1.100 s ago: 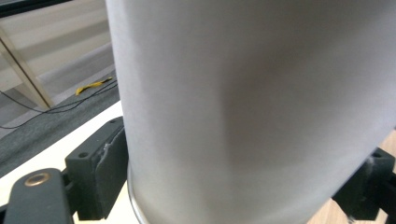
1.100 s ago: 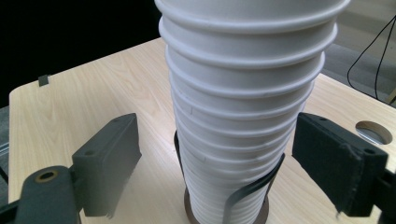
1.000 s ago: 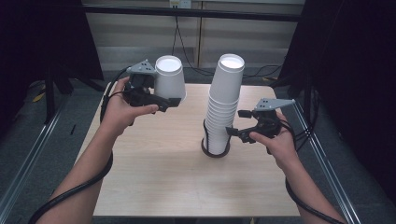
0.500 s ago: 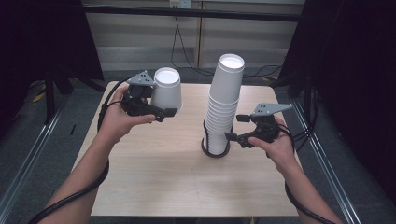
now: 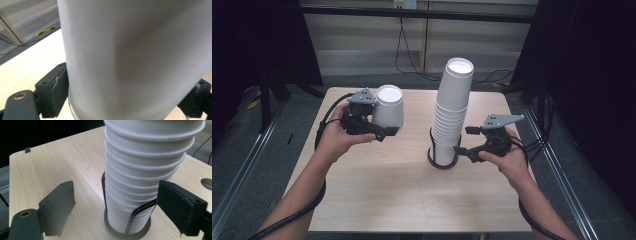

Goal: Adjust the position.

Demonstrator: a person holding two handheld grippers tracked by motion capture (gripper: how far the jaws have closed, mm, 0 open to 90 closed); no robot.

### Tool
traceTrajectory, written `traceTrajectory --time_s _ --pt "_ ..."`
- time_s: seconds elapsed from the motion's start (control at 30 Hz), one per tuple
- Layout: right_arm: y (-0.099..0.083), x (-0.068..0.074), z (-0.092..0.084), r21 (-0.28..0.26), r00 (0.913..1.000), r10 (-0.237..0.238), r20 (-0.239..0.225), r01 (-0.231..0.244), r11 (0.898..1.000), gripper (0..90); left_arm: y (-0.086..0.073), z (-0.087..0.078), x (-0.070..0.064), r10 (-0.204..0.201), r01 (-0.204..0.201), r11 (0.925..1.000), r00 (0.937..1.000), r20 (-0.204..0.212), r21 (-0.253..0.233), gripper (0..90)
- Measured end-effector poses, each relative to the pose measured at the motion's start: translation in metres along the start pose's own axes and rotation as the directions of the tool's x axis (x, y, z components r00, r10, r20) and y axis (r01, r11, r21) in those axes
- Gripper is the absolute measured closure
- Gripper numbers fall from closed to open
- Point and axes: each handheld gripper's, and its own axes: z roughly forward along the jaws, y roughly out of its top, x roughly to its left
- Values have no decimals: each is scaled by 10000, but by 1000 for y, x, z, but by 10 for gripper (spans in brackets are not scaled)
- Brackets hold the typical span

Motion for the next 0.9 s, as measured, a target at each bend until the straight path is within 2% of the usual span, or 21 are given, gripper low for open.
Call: traceTrajectory --time_s 0.2,0.37,0.7,0.9 --pt "-3 3 2 92 9998 -173 -53 174 9998 149 -9 2 -2 101 -102 9996 9999 47 267 130" --pt "-4 4 3 172 9997 -228 -110 230 9996 149 -15 3 -3 -19 16 9995 10000 67 330 130" --pt "-8 8 6 322 9993 -332 -182 338 9989 148 -28 8 -9 227 -240 9968 9996 183 766 130" --pt "-12 10 9 506 9987 -419 -272 433 9978 148 -36 12 -12 216 -236 9956 9995 232 902 130"
